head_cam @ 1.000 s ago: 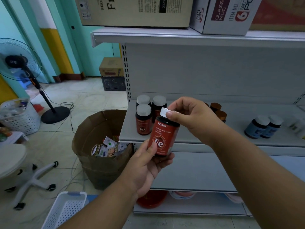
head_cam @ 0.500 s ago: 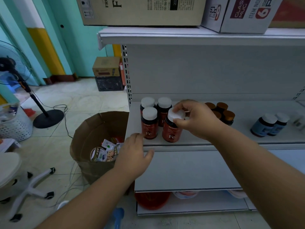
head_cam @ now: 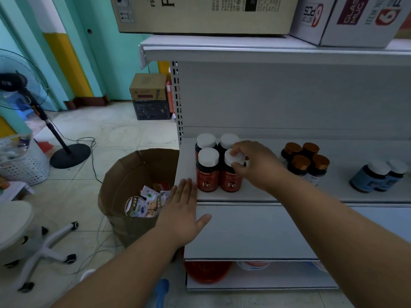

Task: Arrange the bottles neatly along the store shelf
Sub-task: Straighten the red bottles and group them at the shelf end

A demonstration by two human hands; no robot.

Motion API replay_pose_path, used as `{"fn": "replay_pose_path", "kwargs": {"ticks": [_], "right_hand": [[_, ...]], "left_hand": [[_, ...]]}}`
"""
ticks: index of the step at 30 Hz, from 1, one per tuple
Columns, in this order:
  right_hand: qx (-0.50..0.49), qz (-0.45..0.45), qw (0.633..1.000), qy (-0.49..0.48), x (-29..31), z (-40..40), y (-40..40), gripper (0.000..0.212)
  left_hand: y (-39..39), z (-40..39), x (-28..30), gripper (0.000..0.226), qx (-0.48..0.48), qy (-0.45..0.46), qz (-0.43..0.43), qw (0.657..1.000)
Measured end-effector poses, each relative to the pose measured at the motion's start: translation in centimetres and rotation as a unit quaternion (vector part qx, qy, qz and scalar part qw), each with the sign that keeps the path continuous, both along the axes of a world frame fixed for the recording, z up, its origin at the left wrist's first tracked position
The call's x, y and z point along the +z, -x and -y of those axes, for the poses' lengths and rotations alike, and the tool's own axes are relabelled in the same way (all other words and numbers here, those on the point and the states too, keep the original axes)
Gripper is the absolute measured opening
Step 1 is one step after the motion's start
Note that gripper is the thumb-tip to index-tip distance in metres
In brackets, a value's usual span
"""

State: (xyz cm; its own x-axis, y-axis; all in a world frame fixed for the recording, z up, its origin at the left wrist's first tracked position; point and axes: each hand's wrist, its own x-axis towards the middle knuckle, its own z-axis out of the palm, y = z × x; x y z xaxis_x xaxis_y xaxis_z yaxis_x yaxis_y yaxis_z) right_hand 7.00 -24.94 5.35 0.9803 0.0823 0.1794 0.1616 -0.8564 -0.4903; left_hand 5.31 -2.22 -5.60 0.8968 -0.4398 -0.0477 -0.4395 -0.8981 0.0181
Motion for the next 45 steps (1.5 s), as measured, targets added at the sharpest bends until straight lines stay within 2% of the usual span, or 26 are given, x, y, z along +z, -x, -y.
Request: {"fn": "replay_pose_path", "kwargs": {"ticks": [9,15,18,22,31,39,42,44,45], "right_hand": [[0.043,0.053,0.995,0.071,1.5,-1.0,-0.5,0.037],[0.103,-0.013,0.988,0.111,5.5,-3.0,-5.0,0.034],[0.127,-0.027,0.980,0.152,5.8,-3.7,-7.5,0.035],[0.136,-0.064,0.974,0.167,5.1,-4.4,-9.1,0.033],[0.160,-0.044,0.975,0.147,4.8,-4.8,-10.2,0.031],[0.098,0.087,0.991,0.004,7.5,-4.0,-6.4,0.031],[0.062,0.104,0.991,-0.063,8.1,-4.5,-3.6,0.032],[0.052,0.124,0.983,-0.122,8.1,-4.9,-1.6,0.031],[0.054,0.132,0.978,-0.150,8.1,-5.0,-0.6,0.030]], "left_hand": [[-0.4,-0.2,0.4,0.101,-0.013,-0.008,-0.028,0.999],[-0.5,-0.3,0.8,0.101,-0.009,-0.013,-0.043,0.999],[-0.4,-0.2,0.9,0.108,-0.009,-0.016,-0.050,0.999],[-0.5,-0.4,0.6,0.106,-0.012,-0.014,-0.048,0.999],[-0.6,-0.6,0.6,0.106,-0.017,-0.014,-0.055,0.998],[-0.6,-0.8,0.9,0.105,-0.021,0.002,-0.064,0.998],[-0.6,-0.8,1.7,0.100,-0.002,0.076,-0.094,0.993],[-0.5,-1.1,2.1,0.096,0.042,0.218,-0.107,0.969],[-0.3,-1.3,2.5,0.093,0.069,0.305,-0.101,0.944]]}}
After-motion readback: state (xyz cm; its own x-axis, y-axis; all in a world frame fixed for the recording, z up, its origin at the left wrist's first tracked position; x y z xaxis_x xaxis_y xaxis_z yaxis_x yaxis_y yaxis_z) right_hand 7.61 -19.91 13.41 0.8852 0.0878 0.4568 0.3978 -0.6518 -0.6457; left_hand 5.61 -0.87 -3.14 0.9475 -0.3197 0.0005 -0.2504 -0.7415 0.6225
